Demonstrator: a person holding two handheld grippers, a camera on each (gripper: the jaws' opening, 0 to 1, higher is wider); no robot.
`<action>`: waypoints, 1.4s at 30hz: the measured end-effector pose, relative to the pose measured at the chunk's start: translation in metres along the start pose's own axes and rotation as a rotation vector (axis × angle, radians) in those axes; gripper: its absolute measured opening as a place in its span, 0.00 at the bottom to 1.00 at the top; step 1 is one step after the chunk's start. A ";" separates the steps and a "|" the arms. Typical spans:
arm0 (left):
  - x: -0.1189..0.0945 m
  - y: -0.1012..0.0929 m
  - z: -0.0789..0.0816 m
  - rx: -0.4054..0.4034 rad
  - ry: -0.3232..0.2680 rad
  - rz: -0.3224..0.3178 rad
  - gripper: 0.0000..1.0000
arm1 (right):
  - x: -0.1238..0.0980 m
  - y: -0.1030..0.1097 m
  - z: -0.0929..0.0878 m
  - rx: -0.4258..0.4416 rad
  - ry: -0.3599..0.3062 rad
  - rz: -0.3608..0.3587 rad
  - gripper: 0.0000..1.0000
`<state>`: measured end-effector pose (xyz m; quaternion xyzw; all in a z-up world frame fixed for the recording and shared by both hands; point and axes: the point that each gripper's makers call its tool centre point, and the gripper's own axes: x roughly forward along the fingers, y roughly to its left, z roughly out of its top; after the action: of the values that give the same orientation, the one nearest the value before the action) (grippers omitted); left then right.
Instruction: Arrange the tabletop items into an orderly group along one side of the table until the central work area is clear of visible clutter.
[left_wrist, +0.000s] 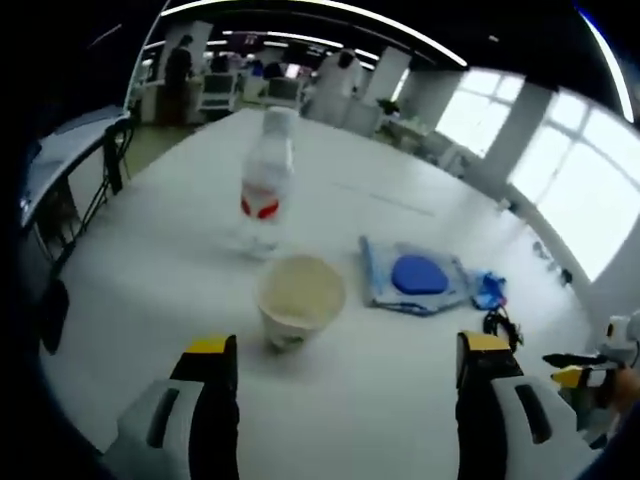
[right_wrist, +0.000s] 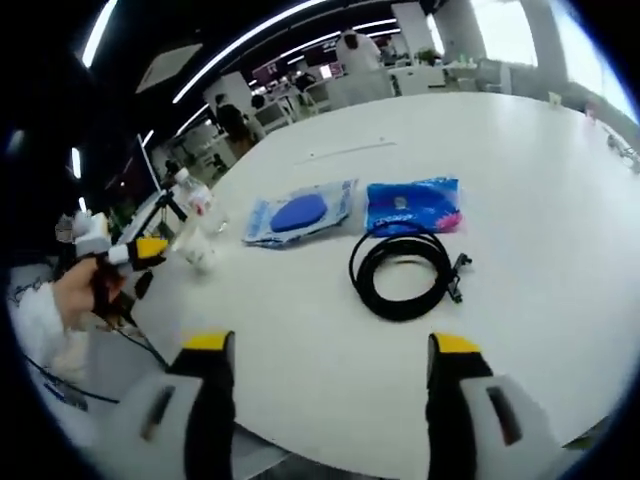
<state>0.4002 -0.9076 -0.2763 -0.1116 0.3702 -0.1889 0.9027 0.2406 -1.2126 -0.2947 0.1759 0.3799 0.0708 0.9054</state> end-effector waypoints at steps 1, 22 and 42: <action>0.001 0.002 0.002 0.006 0.001 0.002 0.86 | -0.003 -0.002 -0.001 0.003 -0.008 -0.002 0.78; 0.040 0.003 0.011 0.128 0.038 -0.010 0.80 | -0.051 -0.053 -0.032 0.204 -0.075 -0.111 0.68; 0.049 0.021 0.008 0.205 0.020 0.045 0.48 | -0.046 -0.048 -0.045 0.260 -0.049 -0.107 0.62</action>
<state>0.4433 -0.9092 -0.3088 -0.0084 0.3603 -0.2067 0.9096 0.1756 -1.2577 -0.3115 0.2729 0.3727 -0.0318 0.8864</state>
